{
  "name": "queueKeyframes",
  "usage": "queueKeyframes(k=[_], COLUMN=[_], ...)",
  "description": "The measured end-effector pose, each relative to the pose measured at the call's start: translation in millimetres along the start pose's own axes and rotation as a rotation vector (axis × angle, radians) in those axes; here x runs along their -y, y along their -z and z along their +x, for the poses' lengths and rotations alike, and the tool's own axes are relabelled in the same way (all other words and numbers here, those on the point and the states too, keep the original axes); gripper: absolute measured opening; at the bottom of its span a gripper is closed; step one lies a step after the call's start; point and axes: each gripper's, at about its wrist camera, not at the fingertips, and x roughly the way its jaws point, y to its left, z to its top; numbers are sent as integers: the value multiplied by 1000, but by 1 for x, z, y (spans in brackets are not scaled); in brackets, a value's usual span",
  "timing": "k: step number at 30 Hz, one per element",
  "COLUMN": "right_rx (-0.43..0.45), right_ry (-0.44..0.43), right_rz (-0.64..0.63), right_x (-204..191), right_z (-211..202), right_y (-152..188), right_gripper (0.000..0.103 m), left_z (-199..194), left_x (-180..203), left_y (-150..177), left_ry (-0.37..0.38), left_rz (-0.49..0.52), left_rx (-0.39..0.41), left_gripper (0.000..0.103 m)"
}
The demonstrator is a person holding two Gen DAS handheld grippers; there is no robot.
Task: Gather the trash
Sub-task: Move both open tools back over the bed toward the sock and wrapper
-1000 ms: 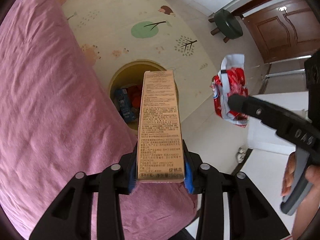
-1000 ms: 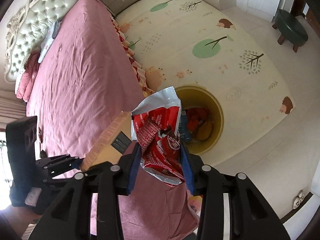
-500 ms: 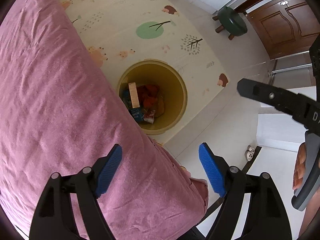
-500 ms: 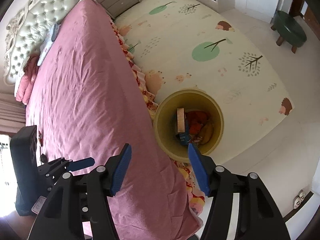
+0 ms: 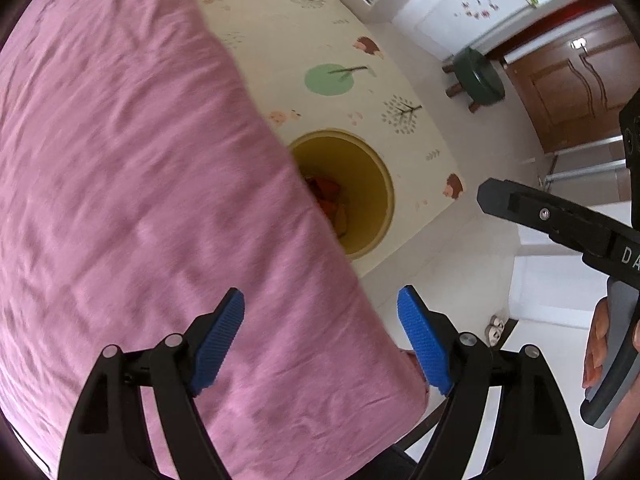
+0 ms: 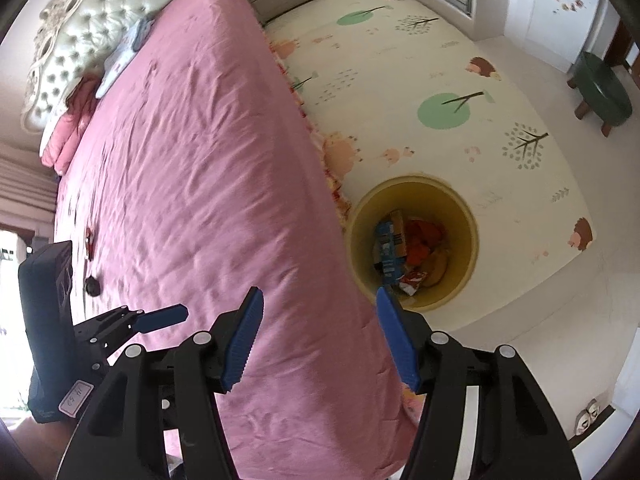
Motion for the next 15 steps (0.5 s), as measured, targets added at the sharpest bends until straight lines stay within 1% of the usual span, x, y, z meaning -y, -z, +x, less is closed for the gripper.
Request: queueKeyframes(k=[2, 3, 5, 9, 15], right_rx=[-6, -10, -19, -40, -73], right_ry=[-4, -8, -20, -46, -69], right_rz=[-22, -30, -54, -89, -171], right_x=[-25, -33, -62, -113, -198], right_z=[5, 8, 16, 33, 61], right_y=[5, 7, 13, 25, 46], right_gripper=[58, 58, 58, 58, 58], left_z=[-10, -16, -27, -53, -84], left_x=[-14, -26, -48, -96, -172], left_y=[9, 15, 26, 51, 94], left_ry=[3, 2, -3, -51, -81], left_rz=[-27, -46, -76, -114, -181], left_rx=[14, 22, 36, 82, 112], left_gripper=[79, 79, 79, 81, 81])
